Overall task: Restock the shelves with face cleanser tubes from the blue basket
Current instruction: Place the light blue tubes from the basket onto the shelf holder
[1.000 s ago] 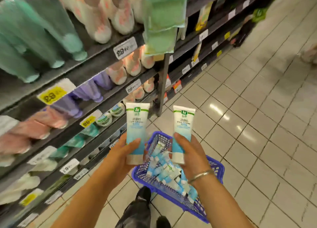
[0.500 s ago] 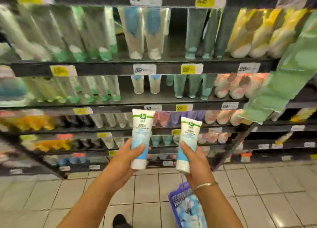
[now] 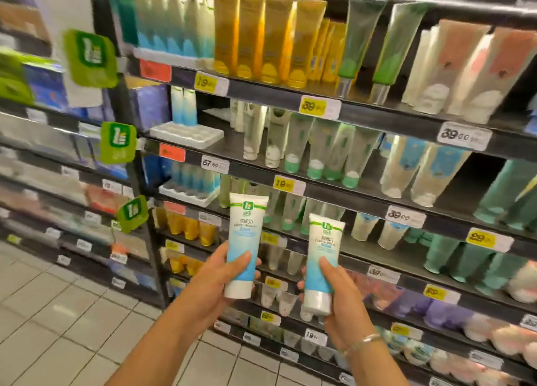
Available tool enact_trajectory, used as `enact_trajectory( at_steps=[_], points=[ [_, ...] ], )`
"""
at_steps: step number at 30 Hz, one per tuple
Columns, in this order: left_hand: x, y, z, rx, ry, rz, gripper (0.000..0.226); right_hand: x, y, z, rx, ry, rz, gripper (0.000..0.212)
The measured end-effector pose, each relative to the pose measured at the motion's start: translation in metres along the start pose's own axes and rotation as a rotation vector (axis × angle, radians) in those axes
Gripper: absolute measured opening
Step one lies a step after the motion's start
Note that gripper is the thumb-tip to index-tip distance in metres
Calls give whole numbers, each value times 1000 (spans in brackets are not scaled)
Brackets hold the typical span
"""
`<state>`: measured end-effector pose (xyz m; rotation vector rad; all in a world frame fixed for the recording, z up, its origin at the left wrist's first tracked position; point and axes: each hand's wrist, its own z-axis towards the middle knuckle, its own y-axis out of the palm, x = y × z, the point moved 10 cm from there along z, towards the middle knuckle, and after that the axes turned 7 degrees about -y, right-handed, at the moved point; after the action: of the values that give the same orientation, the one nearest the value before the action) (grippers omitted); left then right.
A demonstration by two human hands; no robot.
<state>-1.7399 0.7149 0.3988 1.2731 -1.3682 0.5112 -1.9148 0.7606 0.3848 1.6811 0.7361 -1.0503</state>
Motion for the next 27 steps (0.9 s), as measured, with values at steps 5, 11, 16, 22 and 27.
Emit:
enact_trajectory(
  at_steps=[5,11,16,22,27],
  points=[
    [45,-86,-10,53,52,-66,42,38,99,21,-53,43,-5,23],
    [109,-186,-9,84,117,-47,46,57,218,58,-113,27,13,36],
    [133,-249,-1,114,115,-58,45,76,280,86,-138,41,67,25],
    [156,-294,34,127,113,-113,41,73,343,139,-171,79,260,21],
    [168,-307,78,191,132,-155,37,61,366,209,-177,77,255,25]
  ],
)
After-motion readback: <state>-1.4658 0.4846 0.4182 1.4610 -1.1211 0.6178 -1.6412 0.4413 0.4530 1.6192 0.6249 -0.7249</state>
